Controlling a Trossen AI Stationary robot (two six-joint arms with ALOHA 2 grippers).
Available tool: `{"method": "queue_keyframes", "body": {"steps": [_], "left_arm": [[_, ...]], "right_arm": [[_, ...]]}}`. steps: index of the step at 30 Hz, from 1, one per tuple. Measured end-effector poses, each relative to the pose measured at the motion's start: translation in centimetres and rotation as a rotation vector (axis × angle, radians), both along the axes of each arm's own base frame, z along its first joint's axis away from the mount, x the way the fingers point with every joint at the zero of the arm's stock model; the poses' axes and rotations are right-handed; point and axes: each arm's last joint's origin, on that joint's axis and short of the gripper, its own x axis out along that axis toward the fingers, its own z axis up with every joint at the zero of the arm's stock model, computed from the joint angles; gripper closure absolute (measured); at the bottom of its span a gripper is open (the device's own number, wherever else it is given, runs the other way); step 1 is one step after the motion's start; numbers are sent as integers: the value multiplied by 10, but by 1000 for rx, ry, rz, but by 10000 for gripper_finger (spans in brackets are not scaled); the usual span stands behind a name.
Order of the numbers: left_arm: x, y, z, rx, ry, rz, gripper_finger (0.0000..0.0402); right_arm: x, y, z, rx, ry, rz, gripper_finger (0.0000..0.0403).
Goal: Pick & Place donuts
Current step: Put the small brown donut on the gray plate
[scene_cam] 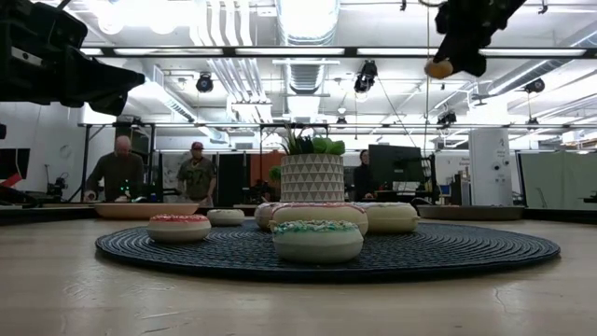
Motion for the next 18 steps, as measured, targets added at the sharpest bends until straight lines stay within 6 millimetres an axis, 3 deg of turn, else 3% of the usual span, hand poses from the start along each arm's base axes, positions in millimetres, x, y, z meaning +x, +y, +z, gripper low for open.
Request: {"method": "queue_keyframes", "body": {"steps": [18], "left_arm": [[0, 0, 0, 0, 0, 0, 402]], "right_arm": [[43, -32, -18, 64, 222, -178, 193]]}}
